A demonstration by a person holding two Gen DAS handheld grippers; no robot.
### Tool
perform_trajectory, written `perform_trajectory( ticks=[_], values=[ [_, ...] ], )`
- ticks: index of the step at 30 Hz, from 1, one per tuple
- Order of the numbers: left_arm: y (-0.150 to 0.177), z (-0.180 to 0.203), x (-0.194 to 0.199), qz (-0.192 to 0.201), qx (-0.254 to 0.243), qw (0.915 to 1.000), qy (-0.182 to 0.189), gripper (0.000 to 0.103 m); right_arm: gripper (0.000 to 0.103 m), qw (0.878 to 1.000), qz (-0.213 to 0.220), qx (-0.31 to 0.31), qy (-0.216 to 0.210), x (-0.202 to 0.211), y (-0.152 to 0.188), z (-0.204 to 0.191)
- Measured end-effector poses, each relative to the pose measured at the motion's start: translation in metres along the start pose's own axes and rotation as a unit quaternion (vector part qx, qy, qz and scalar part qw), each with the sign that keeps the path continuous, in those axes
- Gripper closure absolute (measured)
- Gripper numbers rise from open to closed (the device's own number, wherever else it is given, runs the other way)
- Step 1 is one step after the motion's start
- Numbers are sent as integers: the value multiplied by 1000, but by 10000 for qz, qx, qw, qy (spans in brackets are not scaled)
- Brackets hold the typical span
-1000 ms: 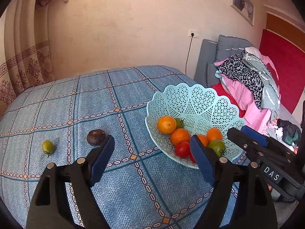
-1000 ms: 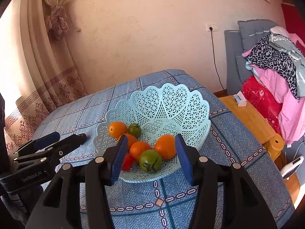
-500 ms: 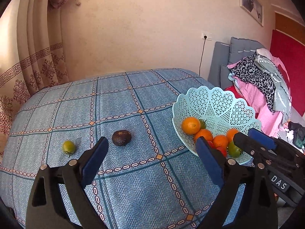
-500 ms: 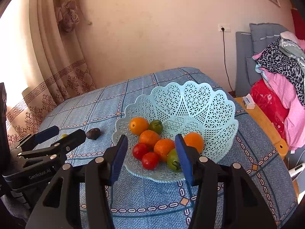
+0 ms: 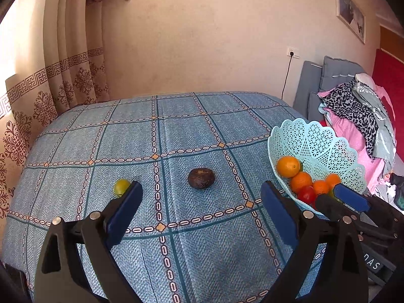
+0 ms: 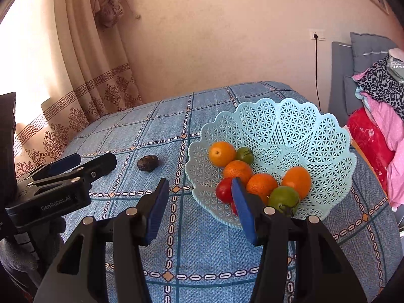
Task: Organize fruits
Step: 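Move both open tools back toward the small lime and the avocado, then close the left tool around the small lime while the right tool grasps the avocado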
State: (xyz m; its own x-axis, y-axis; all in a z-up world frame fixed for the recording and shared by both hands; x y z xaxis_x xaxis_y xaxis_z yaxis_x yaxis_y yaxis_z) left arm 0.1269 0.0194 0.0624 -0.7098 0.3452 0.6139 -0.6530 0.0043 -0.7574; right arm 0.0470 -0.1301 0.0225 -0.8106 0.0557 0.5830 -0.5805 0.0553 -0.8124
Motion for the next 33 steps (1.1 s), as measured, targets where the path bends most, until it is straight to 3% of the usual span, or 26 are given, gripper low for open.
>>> perform_trajectory(
  ticks=[10,17,24,26,33],
  values=[
    [-10,-60,-13,-54,433,9978,-507,7,51,9988,-139,284,-377,-13,3,-39],
    [-11,-100,-40,-452,818,9927,-763,7,51,9963,-277,570,-573,-21,9,-64],
    [-16,-116,-62,-523,643,9910,-1047,8,51,9915,-344,1117,-572,-37,-1,-87],
    [-16,-118,-70,-571,578,9906,-1102,12,51,9901,-375,1202,-617,-44,-4,-92],
    [-12,-124,-95,-839,581,9897,-1001,39,51,9864,-543,1404,-666,-71,-13,-103]
  ],
)
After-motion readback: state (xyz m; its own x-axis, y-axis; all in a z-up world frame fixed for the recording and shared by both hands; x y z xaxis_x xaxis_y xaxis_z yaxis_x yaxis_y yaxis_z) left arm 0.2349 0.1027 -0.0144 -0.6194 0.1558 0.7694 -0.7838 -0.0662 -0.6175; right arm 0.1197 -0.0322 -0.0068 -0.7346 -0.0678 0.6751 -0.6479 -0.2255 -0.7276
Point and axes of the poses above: each gripper's, at about its wrist camera, not at the fingertips, and x roughly against the way its jaws point, z to its right, y to its underside, the point moved 7 cm from there along -x, roughly the way its jaws point, and after that the axes turned 14 degrees about x, right-handed, at the moved point
